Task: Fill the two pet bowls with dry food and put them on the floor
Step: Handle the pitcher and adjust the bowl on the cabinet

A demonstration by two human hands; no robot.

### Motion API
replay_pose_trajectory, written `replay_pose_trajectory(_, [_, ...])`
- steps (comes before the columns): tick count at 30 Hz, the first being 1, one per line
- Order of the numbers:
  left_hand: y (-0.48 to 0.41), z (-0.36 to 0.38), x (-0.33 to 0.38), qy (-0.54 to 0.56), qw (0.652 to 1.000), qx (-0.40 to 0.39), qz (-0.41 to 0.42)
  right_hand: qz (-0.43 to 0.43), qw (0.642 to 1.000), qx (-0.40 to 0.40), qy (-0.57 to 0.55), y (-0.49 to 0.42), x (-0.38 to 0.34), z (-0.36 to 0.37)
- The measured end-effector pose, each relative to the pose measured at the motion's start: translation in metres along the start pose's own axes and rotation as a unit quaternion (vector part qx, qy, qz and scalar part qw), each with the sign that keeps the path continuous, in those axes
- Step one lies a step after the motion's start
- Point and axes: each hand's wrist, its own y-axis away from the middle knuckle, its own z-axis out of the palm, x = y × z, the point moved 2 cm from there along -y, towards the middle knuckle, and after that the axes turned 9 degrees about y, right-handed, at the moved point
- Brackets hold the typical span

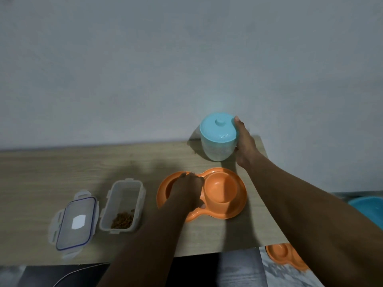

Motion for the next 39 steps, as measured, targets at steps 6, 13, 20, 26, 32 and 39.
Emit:
replay_pose_trajectory(6, [0.002, -0.003, 0.003, -0.009, 1.000, 0.000, -0.004, -0.002, 0.999, 0.030, 0.029, -0.001, 0.000, -0.002])
replay_pose_trajectory(13, [0.002, -0.001, 0.000, 0.002, 1.000, 0.010, 0.016, -0.020, 0.993, 0.105, 0.050, 0.021, 0.001, -0.026])
replay_pose_trajectory(20, [0.005, -0.004, 0.003, -0.028, 0.999, 0.015, 0.018, -0.047, 0.985, 0.156, 0.050, 0.049, -0.006, -0.066])
replay_pose_trajectory(26, [0.005, -0.003, 0.004, -0.027, 0.999, 0.017, 0.009, -0.106, 0.979, 0.143, 0.100, 0.066, 0.002, -0.077])
replay_pose_trajectory(32, [0.005, -0.004, 0.005, -0.030, 0.999, 0.017, 0.011, -0.162, 0.962, 0.139, 0.168, 0.072, 0.015, -0.075])
replay_pose_trajectory(39, [0.007, -0.004, 0.004, -0.028, 0.999, 0.016, 0.005, -0.180, 0.939, 0.145, 0.254, 0.071, 0.020, -0.073])
